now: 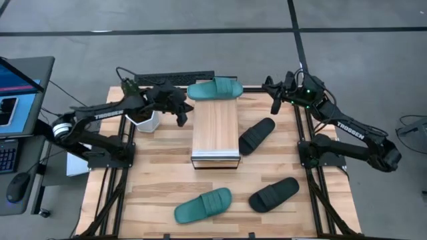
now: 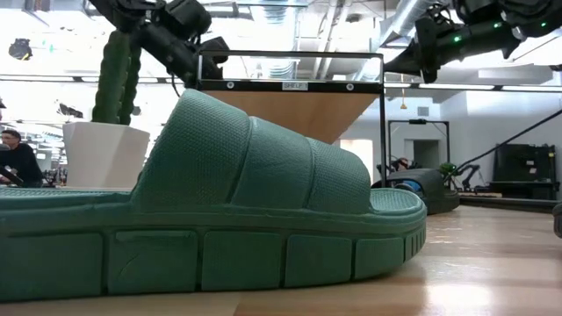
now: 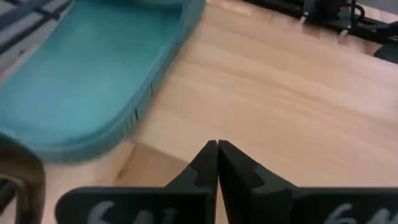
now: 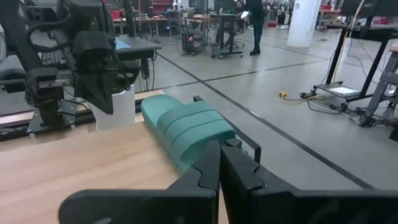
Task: Pick and place slides into the shelf
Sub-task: Put the top green slide on the shelf
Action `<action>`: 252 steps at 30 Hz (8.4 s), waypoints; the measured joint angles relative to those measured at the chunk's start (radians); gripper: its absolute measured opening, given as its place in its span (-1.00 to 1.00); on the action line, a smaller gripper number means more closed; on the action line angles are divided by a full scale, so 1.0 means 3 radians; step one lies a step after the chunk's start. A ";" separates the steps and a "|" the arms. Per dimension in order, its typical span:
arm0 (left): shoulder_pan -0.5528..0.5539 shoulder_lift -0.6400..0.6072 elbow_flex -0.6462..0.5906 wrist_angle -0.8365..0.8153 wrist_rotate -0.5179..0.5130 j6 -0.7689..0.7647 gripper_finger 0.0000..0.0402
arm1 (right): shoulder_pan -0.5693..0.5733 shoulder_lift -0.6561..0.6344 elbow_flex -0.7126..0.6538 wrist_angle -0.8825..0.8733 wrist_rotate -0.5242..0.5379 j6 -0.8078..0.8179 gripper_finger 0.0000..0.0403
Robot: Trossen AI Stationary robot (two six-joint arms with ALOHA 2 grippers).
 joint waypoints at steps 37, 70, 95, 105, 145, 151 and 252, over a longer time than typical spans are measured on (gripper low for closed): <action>0.0144 0.0042 0.0001 -0.0016 -0.0529 0.0492 -1.00 | 0.0029 0.0003 -0.0001 -0.0076 -0.0001 0.0008 -1.00; 0.0022 0.0055 0.0004 0.0065 -0.0559 0.0782 -1.00 | 0.0029 0.0003 -0.0001 -0.0187 -0.0001 -0.0028 -1.00; 0.0025 0.0060 0.0004 0.0280 -0.1009 0.1027 -1.00 | 0.0022 0.0004 -0.0001 -0.0270 0.0023 -0.0111 -1.00; 0.0015 0.0065 0.0004 0.0086 -0.0667 0.0934 -1.00 | 0.0022 0.0003 -0.0001 -0.0285 0.0023 -0.0129 -1.00; 0.0171 0.0070 0.0004 0.0441 -0.0837 0.1266 -1.00 | 0.0024 0.0003 -0.0001 -0.0323 0.0023 -0.0109 -1.00; 0.0170 0.0070 0.0004 0.0169 -0.0465 0.1150 -1.00 | 0.0023 0.0003 -0.0001 -0.0324 0.0024 -0.0109 -1.00; -0.0403 -0.0272 0.0318 -0.0317 -0.1696 0.0366 -1.00 | 0.0437 0.1497 -0.0001 0.0302 -0.0378 0.0022 -1.00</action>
